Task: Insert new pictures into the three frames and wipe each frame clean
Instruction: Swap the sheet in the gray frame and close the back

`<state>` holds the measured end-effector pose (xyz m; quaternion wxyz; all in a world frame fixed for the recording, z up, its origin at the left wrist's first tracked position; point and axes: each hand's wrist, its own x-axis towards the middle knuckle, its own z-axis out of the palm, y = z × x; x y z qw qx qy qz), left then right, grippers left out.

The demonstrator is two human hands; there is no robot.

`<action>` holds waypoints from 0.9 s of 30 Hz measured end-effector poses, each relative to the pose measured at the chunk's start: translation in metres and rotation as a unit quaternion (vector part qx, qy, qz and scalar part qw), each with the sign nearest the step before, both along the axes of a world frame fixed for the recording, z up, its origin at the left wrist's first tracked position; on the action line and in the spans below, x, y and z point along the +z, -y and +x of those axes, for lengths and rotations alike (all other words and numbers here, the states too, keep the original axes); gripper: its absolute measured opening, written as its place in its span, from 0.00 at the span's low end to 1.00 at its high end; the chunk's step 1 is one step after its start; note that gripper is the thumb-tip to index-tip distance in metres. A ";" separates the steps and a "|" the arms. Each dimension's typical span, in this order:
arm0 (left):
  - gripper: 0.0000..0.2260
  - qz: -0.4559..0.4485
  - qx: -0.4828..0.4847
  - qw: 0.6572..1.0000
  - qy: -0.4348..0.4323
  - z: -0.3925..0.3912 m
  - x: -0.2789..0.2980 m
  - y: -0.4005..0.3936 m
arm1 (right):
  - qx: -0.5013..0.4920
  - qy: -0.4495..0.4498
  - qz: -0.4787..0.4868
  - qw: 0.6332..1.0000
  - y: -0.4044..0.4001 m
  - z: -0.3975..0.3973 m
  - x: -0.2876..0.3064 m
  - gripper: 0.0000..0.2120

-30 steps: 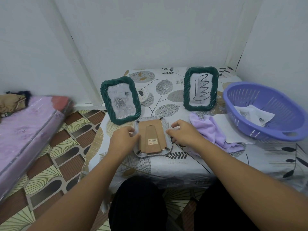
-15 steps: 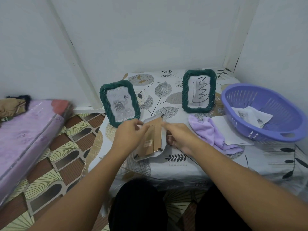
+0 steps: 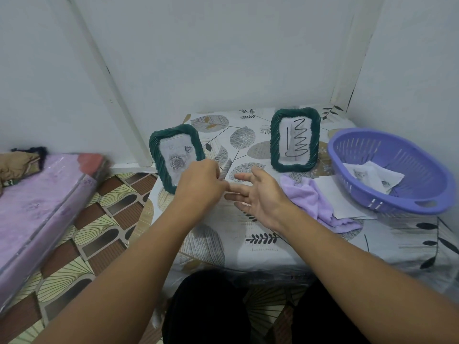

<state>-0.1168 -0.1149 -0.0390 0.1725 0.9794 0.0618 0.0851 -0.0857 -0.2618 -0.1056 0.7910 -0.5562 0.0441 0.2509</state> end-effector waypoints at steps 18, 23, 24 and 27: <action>0.05 -0.529 0.124 0.831 -0.118 0.004 -0.065 -0.040 | -0.055 0.012 -0.109 0.992 0.025 0.017 -0.027 0.10; 0.10 -0.433 0.080 0.888 -0.129 0.001 -0.082 -0.030 | -0.027 0.027 -0.230 0.972 0.036 0.022 -0.035 0.11; 0.12 -0.420 0.080 0.895 -0.127 0.003 -0.086 -0.029 | -0.020 0.039 -0.256 0.966 0.035 0.022 -0.035 0.13; 0.15 -0.365 0.081 0.919 -0.122 0.008 -0.095 -0.029 | 0.013 0.130 -0.408 0.903 0.033 0.023 -0.027 0.15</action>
